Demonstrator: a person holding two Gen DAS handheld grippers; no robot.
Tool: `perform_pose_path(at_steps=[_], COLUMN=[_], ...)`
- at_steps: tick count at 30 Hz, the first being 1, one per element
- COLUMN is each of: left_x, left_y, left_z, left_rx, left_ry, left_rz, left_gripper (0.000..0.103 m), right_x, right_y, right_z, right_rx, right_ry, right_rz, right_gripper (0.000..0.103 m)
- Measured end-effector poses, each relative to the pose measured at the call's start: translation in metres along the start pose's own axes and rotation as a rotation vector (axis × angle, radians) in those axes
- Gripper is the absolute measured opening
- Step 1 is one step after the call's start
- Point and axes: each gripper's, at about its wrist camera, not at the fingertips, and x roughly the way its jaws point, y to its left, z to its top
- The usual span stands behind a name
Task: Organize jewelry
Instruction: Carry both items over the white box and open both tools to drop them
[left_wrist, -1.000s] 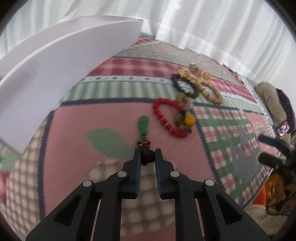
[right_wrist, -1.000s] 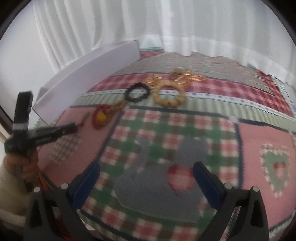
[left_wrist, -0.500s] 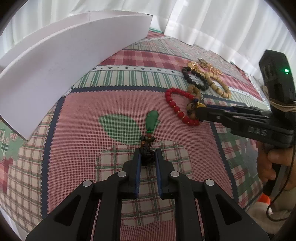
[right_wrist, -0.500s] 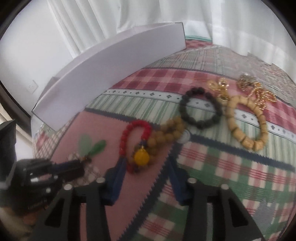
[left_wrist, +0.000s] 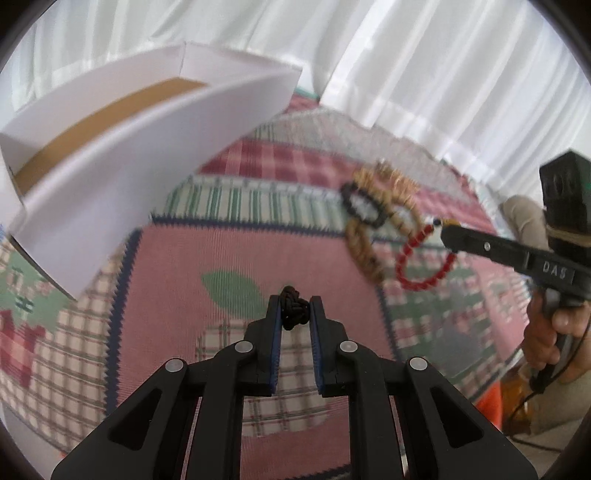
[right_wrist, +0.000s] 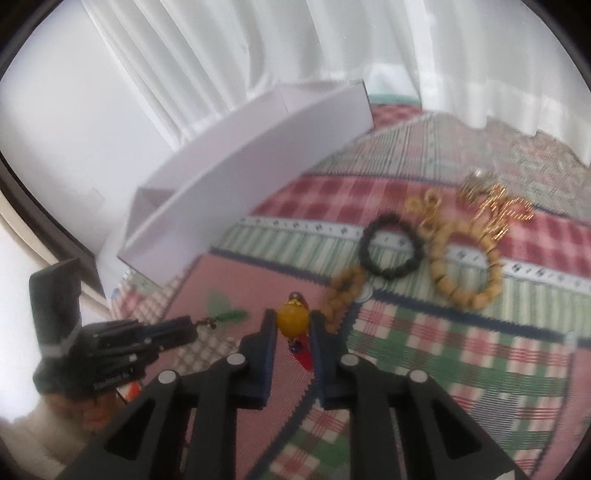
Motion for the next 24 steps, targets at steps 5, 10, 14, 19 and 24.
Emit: perform_pose_path(at_steps=[5, 10, 14, 19, 24], left_x=[-0.043, -0.092, -0.107, -0.082, -0.038], left_y=[0.003, 0.034, 0.068, 0.117, 0.156], left_z=[0.026, 0.064, 0.096, 0.133, 0.154], left_rx=[-0.023, -0.065, -0.1, -0.167, -0.227], left_ry=[-0.051, -0.135, -0.183, -0.165, -0.114], left_rz=[-0.002, 0.048, 0.138, 0.216, 0.257], left_gripper=[0.013, 0.013, 0.013, 0.013, 0.013], right_x=[-0.032, -0.042, -0.03, 0.007, 0.082], right_y=[0.013, 0.032, 0.063, 0.102, 0.137], right_z=[0.023, 0.057, 0.099, 0.15, 0.205], right_rx=[-0.047, -0.105, -0.164, -0.229, -0.259], right_ry=[-0.034, -0.064, -0.095, -0.104, -0.036], right_rz=[-0.01, 0.018, 0.061, 0.105, 0.113], right_gripper=[0.018, 0.018, 0.018, 0.018, 0.018])
